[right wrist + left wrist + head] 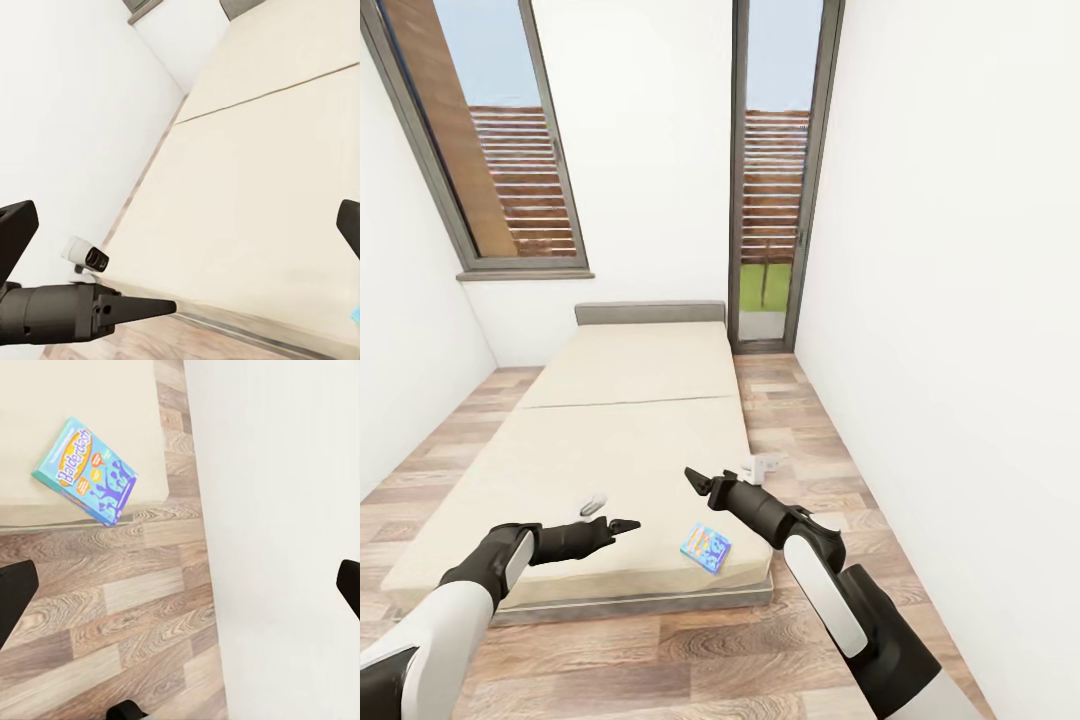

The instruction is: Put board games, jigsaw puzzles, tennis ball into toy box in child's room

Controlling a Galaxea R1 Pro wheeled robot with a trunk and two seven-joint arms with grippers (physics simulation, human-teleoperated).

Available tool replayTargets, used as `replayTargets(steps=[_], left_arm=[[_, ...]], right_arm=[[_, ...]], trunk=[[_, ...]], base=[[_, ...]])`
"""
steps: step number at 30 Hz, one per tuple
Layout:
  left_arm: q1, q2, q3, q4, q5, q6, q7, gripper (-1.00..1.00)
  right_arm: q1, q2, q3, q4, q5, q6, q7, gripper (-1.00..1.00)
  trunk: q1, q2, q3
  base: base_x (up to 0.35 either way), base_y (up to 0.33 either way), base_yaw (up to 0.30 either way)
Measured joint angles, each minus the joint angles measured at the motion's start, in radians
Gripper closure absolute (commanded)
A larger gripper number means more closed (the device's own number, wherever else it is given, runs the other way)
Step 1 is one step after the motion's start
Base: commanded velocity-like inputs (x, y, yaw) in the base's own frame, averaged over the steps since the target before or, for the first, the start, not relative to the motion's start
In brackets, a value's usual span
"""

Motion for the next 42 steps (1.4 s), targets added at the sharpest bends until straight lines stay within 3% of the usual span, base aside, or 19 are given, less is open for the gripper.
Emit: replayTargets(steps=[5, 9, 13, 38, 42], left_arm=[[0.000, 0.000, -0.001, 0.000, 0.000, 0.000, 0.000, -1.00], [-0.002, -0.014, -0.013, 0.000, -0.015, -0.023, 0.009, -1.00], [-0.002, -0.013, -0.011, -0.001, -0.014, -0.027, 0.008, -1.00], [-0.002, -0.010, 0.009, -0.002, -0.007, -0.026, -0.002, -1.00], [-0.001, -0.012, 0.027, -0.001, -0.006, -0.021, -0.021, -1.00]], right_arm=[[0.000, 0.000, -0.001, 0.002, -0.001, 0.000, 0.002, -1.00], [0.000, 0.021, -0.010, 0.013, 0.000, -0.009, 0.000, -1.00], [0.000, 0.021, -0.010, 0.013, 0.000, -0.010, 0.000, -1.00], [0.000, 0.005, -0.034, 0.026, 0.000, -0.011, 0.001, -1.00], [0.000, 0.005, -0.034, 0.026, 0.000, -0.011, 0.001, -1.00]], trunk=[[0.019, -0.035, -0.016], [0.019, -0.035, -0.016], [0.019, -0.035, -0.016], [0.019, -0.035, -0.016], [0.019, -0.035, -0.016]], base=[[0.000, 0.000, 0.000], [0.000, 0.000, 0.000], [0.000, 0.000, 0.000], [0.000, 0.000, 0.000], [0.000, 0.000, 0.000]])
